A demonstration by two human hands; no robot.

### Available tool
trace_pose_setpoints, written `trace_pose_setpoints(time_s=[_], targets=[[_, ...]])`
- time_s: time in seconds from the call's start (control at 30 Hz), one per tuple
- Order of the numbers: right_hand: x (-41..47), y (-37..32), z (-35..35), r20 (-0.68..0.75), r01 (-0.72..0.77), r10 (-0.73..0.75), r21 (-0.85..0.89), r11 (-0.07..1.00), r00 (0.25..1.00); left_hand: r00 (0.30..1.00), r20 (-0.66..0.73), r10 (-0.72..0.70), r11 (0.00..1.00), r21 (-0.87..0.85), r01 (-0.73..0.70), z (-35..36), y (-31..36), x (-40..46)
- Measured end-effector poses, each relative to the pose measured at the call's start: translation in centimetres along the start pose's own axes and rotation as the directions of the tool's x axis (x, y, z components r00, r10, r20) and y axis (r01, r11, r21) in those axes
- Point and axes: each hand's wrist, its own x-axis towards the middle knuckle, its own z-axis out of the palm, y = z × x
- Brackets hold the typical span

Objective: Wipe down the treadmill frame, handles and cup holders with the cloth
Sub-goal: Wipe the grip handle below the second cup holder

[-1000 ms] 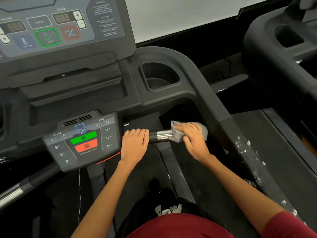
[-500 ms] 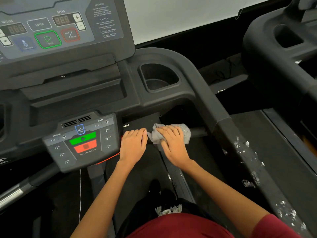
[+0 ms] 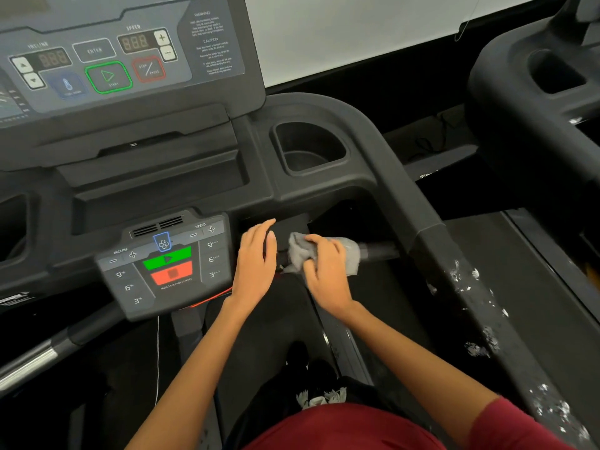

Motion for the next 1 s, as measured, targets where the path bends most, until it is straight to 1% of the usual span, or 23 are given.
trace_pose_setpoints(time_s=[0.03,0.07,0.13,0.2,0.23,0.3,0.37,0.4,0.43,0.47,0.5,0.53,0.6,0.67,0.73,0.8,0.83,0.9,1.0], targets=[[-0.3,-0.6,0.7,0.024,-0.005,0.005,0.039,0.999,1.000,0.999,-0.024,0.032,0.999,-0.006,-0.032,-0.1,-0.1,0.0],[-0.7,-1.0,1.3,0.041,0.022,-0.024,0.070,0.997,0.999,0.997,-0.049,0.064,0.998,-0.003,-0.064,-0.2,0.0,0.0],[-1.1,-1.4,2.1,0.081,0.104,-0.112,0.099,0.990,0.990,0.993,-0.053,0.101,0.994,-0.032,-0.103,-0.3,1.1,0.0],[-0.8,-1.5,1.9,0.142,0.142,-0.163,0.143,0.979,0.976,0.994,0.018,0.111,0.990,-0.085,-0.109,-0.1,2.6,-0.3],[-0.5,-1.6,1.4,0.172,0.136,-0.171,0.198,0.971,0.970,0.993,0.072,0.097,0.990,-0.109,-0.089,0.3,3.3,-0.6],[0.2,-1.6,-0.1,0.266,0.046,-0.140,0.332,0.942,0.954,0.988,0.152,0.038,0.991,-0.131,-0.018,0.8,4.6,-1.0],[0.5,-1.7,-1.8,0.368,-0.119,-0.071,0.470,0.874,0.927,0.985,0.167,-0.053,0.987,-0.139,0.077,1.6,5.4,-1.1],[0.4,-1.8,-2.5,0.367,-0.197,-0.019,0.541,0.818,0.930,0.982,0.174,-0.073,0.991,-0.099,0.091,2.0,5.7,-1.1],[0.5,-1.8,-3.0,0.329,-0.245,0.042,0.606,0.757,0.943,0.978,0.195,-0.075,0.993,-0.079,0.092,2.1,6.1,-1.1],[0.7,-1.7,-3.4,0.259,-0.255,0.104,0.658,0.709,0.960,0.973,0.221,-0.062,0.992,-0.094,0.085,2.4,6.0,-1.1],[1.1,-1.5,-3.7,0.168,-0.228,0.154,0.687,0.690,0.974,0.967,0.251,-0.043,0.989,-0.128,0.077,2.7,5.8,-1.2],[1.6,-1.1,-3.9,0.071,-0.185,0.190,0.688,0.701,0.979,0.962,0.273,-0.017,0.991,-0.121,0.051,3.1,5.2,-1.4],[2.8,-0.3,-4.4,-0.093,-0.112,0.208,0.602,0.791,0.974,0.948,0.310,0.068,0.992,0.080,-0.097,4.2,3.4,-1.8],[3.9,0.9,-5.2,-0.179,-0.076,0.164,0.420,0.904,0.970,0.942,0.321,0.099,0.945,0.265,-0.190,4.8,2.7,-2.3],[4.8,2.1,-5.9,-0.157,-0.046,0.085,0.234,0.971,0.984,0.940,0.295,0.174,0.869,0.403,-0.287,5.2,2.6,-2.4],[5.3,3.2,-5.9,-0.080,-0.005,0.008,0.042,0.999,0.997,0.935,0.281,0.217,0.784,0.521,-0.338,5.7,2.3,-2.4],[5.4,3.6,-5.7,-0.048,0.009,-0.011,-0.040,0.999,0.999,0.933,0.279,0.229,0.740,0.573,-0.352,5.9,2.1,-2.4],[5.2,4.2,-4.9,-0.022,0.021,-0.024,-0.144,0.989,0.999,0.923,0.290,0.252,0.661,0.645,-0.383,6.0,1.5,-2.4],[4.9,4.4,-4.1,-0.053,0.051,-0.068,-0.272,0.961,0.996,0.888,0.330,0.321,0.565,0.686,-0.459,5.3,0.3,-1.9]])
